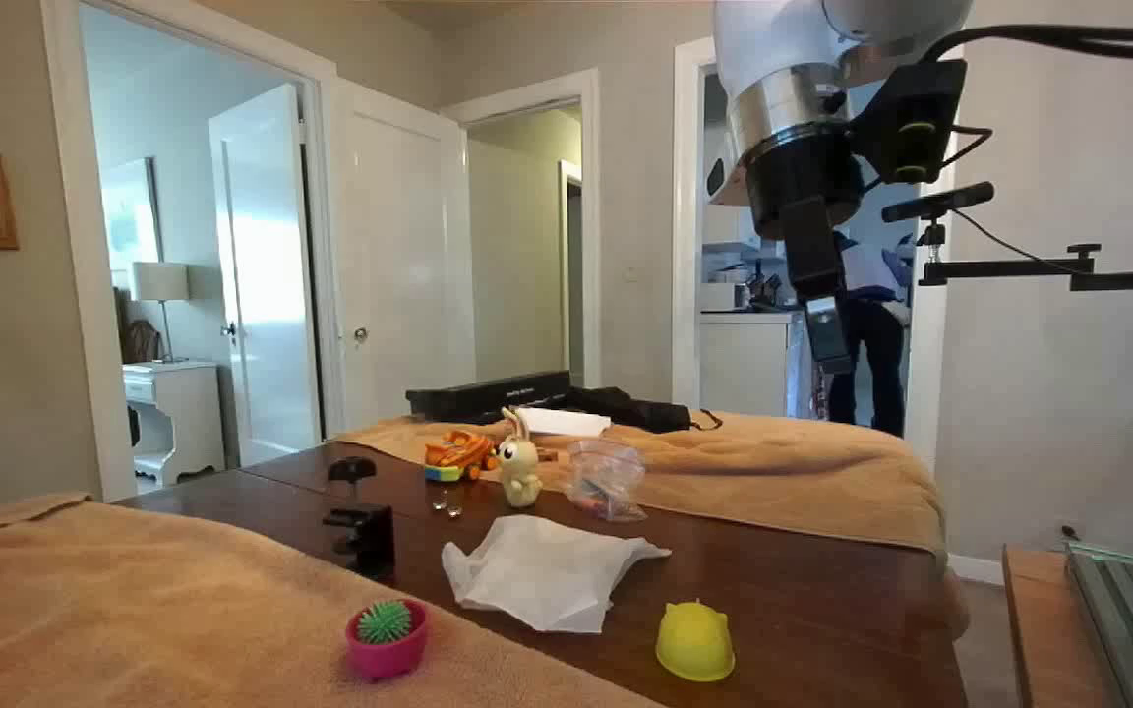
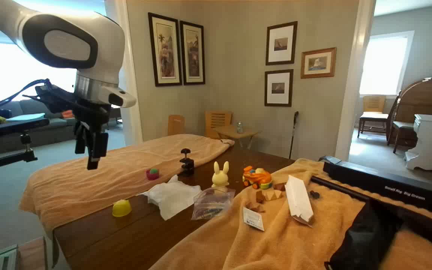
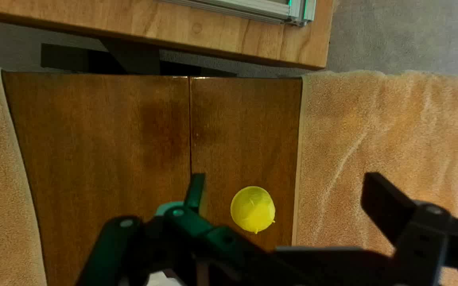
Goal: Place the yellow bowl upright.
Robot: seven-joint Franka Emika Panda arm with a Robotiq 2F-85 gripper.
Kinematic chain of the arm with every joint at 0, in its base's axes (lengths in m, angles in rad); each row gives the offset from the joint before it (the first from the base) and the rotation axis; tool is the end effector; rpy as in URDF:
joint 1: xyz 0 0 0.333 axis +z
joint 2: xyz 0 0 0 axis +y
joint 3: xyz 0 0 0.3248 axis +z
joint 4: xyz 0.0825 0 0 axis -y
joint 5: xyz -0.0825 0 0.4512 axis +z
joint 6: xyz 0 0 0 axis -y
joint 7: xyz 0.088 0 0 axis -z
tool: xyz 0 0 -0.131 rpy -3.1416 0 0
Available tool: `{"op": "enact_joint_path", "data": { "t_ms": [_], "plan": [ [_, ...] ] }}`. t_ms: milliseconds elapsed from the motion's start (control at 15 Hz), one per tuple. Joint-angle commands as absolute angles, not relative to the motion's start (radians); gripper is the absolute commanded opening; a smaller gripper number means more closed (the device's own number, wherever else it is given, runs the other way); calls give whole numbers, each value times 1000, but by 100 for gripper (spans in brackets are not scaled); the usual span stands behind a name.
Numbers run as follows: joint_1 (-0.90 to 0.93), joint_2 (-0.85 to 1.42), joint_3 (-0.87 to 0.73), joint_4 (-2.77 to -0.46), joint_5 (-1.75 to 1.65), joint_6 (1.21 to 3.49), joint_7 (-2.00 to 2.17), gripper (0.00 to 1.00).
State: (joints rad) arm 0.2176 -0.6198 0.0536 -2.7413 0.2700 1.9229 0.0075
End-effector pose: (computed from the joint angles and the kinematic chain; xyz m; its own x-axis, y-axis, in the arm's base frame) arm 0.3494 0.1191 0.3356 0.9669 0.1491 -0.2071 0.1084 -0.9747 -0.1955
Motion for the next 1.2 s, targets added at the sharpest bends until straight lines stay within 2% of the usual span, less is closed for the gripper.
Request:
{"op": "enact_joint_path", "data": {
  "t_ms": [0,867,1133],
  "plan": [
    [200,-621,70,-2739,278,1917,-1,100],
    [192,-619,62,-2739,276,1920,-6,100],
    [161,-591,46,-2741,262,1998,-45,100]
  ]
}}
